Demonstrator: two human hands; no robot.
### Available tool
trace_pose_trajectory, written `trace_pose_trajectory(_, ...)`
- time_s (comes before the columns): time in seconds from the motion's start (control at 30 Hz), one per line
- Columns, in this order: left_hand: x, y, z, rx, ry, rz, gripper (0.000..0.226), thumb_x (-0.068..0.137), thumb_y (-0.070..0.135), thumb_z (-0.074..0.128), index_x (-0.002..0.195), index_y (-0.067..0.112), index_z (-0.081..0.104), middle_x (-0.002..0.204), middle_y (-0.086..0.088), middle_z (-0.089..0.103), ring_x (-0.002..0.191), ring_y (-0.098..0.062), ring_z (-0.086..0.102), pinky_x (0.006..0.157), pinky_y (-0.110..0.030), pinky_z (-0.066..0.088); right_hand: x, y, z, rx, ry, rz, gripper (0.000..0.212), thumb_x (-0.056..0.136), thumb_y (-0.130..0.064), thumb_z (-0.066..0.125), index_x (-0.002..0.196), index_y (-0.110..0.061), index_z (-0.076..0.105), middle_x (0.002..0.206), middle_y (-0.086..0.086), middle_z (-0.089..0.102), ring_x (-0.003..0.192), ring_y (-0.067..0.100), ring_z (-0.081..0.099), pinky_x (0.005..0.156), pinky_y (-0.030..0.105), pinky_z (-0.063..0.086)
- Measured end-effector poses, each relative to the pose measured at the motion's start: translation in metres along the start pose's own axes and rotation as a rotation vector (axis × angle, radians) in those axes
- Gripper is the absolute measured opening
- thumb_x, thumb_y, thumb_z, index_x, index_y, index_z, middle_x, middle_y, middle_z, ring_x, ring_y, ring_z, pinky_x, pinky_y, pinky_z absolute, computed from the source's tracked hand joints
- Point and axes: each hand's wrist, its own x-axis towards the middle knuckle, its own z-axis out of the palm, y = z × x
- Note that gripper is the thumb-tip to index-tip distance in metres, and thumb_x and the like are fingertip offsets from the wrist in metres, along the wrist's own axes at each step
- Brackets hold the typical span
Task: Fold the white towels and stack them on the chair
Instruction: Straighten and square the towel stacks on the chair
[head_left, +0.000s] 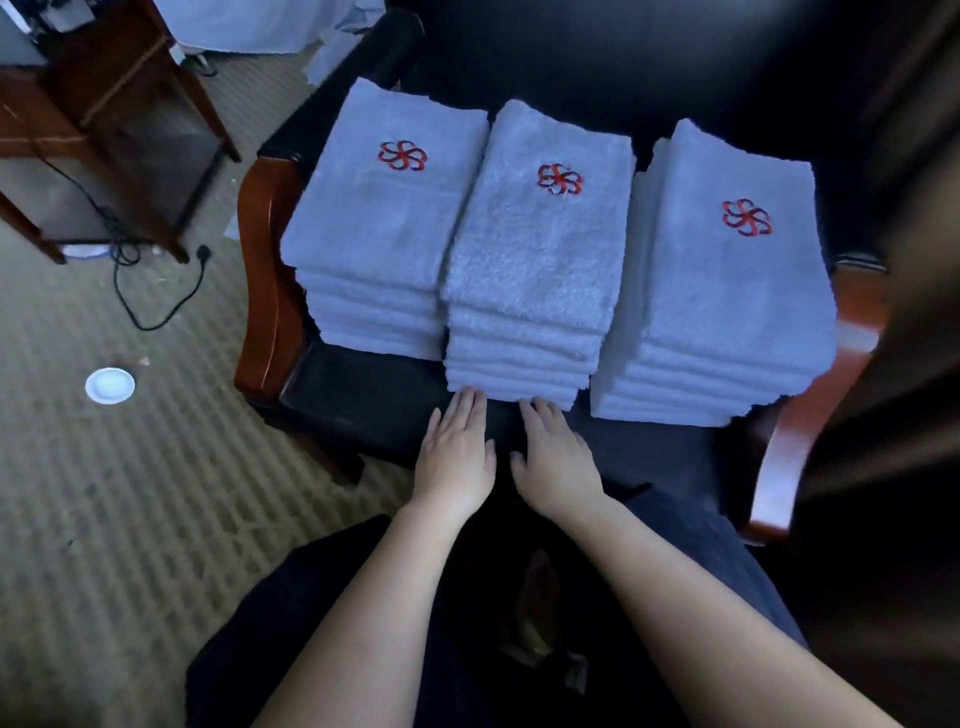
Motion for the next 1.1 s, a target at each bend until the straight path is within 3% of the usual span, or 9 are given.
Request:
trace_pose_trajectory(0.2,0.028,0.003,0.004,-0.035,0.038,0.043,0.061,0.103,0.018,0.036,0.155,0.013,0.006,0.163,0.001,0.0,0.149,-0.01,-0.002,0.12,-0.031,-0.004,0.033,0.009,-0.011,0.05,0.079,0.046,0.062,0.094,-0.015,0.046,0.151,-0.008,0.021,0.158,0.005,0.021,0.147,0.018,0.014,0.116,0.037,0.027)
trace_pose_trajectory(0.4,0.06,0.001,0.004,-0.078,0.061,0.094,0.061,0.102,0.017,0.04,0.155,0.012,0.01,0.163,0.0,0.004,0.15,-0.013,0.001,0.121,-0.033,0.001,0.066,0.01,-0.019,0.111,0.143,0.076,0.056,0.089,-0.01,0.048,0.143,-0.008,0.034,0.15,0.005,0.035,0.14,0.021,0.028,0.109,0.04,0.037)
trace_pose_trajectory(0.53,0.06,-0.006,-0.006,-0.142,0.162,0.127,0.051,0.099,0.013,0.047,0.148,0.007,0.035,0.156,-0.005,0.032,0.146,-0.02,0.023,0.122,-0.036,0.015,0.066,0.001,-0.02,0.14,0.245,0.139,0.045,0.092,-0.017,0.049,0.136,-0.009,0.046,0.138,0.005,0.05,0.129,0.021,0.042,0.098,0.036,0.044)
trace_pose_trajectory(0.63,0.051,-0.027,-0.018,-0.177,0.305,0.057,0.036,0.097,0.009,0.05,0.132,0.006,0.056,0.134,-0.008,0.057,0.127,-0.023,0.048,0.111,-0.035,0.037,0.058,-0.015,-0.018,0.167,0.271,0.093,0.038,0.095,-0.02,0.05,0.132,-0.011,0.054,0.13,0.004,0.057,0.122,0.021,0.049,0.091,0.031,0.043)
trace_pose_trajectory(0.7,0.043,-0.042,-0.027,-0.166,0.404,0.028,0.027,0.094,0.005,0.052,0.117,0.005,0.065,0.114,-0.007,0.066,0.11,-0.024,0.057,0.093,-0.036,0.049,0.058,-0.024,-0.015,0.218,0.238,0.03,0.039,0.095,-0.02,0.051,0.132,-0.012,0.054,0.132,0.003,0.057,0.123,0.019,0.05,0.093,0.027,0.041)
trace_pose_trajectory(0.8,0.035,-0.062,-0.041,-0.171,0.536,-0.015,0.02,0.09,0.0,0.054,0.1,0.005,0.069,0.097,-0.004,0.068,0.094,-0.02,0.059,0.077,-0.028,0.049,0.064,-0.036,-0.013,0.295,0.172,-0.028,0.042,0.095,-0.019,0.053,0.136,-0.014,0.052,0.136,0.001,0.055,0.126,0.016,0.049,0.098,0.024,0.037)
trace_pose_trajectory(0.97,0.036,-0.09,-0.064,-0.298,0.575,-0.274,0.026,0.094,0.007,0.053,0.119,0.005,0.06,0.118,-0.007,0.062,0.11,-0.019,0.057,0.088,-0.022,0.041,0.078,-0.064,-0.005,0.352,0.127,-0.117,0.051,0.095,-0.018,0.055,0.144,-0.013,0.041,0.143,0.0,0.049,0.132,0.016,0.043,0.101,0.016,0.028)
trace_pose_trajectory(1.1,0.04,-0.112,-0.063,-0.287,0.413,-0.397,0.047,0.096,0.013,0.052,0.142,0.007,0.041,0.142,-0.008,0.047,0.131,-0.022,0.044,0.104,-0.029,0.037,0.093,-0.076,0.005,0.331,0.18,-0.094,0.042,0.094,-0.02,0.058,0.132,-0.008,0.048,0.123,0.006,0.059,0.112,0.021,0.055,0.081,0.019,0.036)
